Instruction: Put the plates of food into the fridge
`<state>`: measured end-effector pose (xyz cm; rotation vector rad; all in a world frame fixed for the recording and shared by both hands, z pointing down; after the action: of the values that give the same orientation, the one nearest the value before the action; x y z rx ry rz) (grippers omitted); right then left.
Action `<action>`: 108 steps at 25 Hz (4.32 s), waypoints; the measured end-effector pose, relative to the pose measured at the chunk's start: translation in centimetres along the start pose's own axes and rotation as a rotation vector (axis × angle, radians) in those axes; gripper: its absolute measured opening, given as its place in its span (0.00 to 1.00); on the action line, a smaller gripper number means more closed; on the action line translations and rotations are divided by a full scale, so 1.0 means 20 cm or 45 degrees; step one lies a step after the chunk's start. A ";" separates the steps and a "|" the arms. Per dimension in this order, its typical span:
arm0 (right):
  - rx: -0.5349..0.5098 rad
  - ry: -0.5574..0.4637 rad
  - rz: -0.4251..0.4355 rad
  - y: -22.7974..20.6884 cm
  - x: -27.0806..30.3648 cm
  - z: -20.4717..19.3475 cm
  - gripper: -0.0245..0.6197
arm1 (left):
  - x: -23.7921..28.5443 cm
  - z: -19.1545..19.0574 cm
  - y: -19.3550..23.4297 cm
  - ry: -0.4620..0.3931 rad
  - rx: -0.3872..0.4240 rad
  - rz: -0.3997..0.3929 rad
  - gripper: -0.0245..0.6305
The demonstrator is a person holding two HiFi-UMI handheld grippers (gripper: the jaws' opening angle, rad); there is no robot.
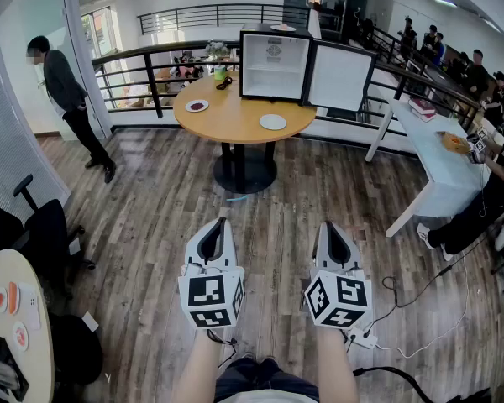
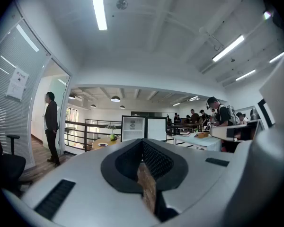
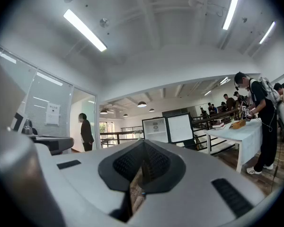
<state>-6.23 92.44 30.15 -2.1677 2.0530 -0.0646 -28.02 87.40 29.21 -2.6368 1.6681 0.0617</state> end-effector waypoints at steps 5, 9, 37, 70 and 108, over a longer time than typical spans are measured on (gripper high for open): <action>-0.003 -0.004 0.004 0.01 -0.01 -0.01 0.06 | -0.01 -0.01 0.00 0.001 0.000 -0.001 0.05; -0.006 -0.008 0.008 0.01 0.00 0.00 0.06 | -0.01 -0.01 0.00 0.001 -0.002 -0.001 0.05; 0.015 -0.032 0.044 -0.18 -0.03 0.03 0.06 | 0.04 -0.03 -0.17 0.005 0.005 0.036 0.05; 0.006 0.010 0.035 -0.30 0.84 -0.04 0.06 | 0.89 -0.07 0.07 0.010 0.010 0.010 0.05; -0.002 0.031 0.110 -0.39 2.23 -0.13 0.06 | 2.13 -0.15 0.47 0.031 0.009 0.068 0.05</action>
<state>3.79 48.23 30.56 -2.0867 2.1576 -0.0796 -18.16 44.73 30.25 -2.5984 1.7426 0.0251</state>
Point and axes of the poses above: the fingertips, and each gripper's own axes: x forward along the fingers, y to its left, z out of its top, the point moved 5 cm from there along -x, backward along the fingers, and after that the axes turned 4 degrees about -y, right-handed, at the moved point
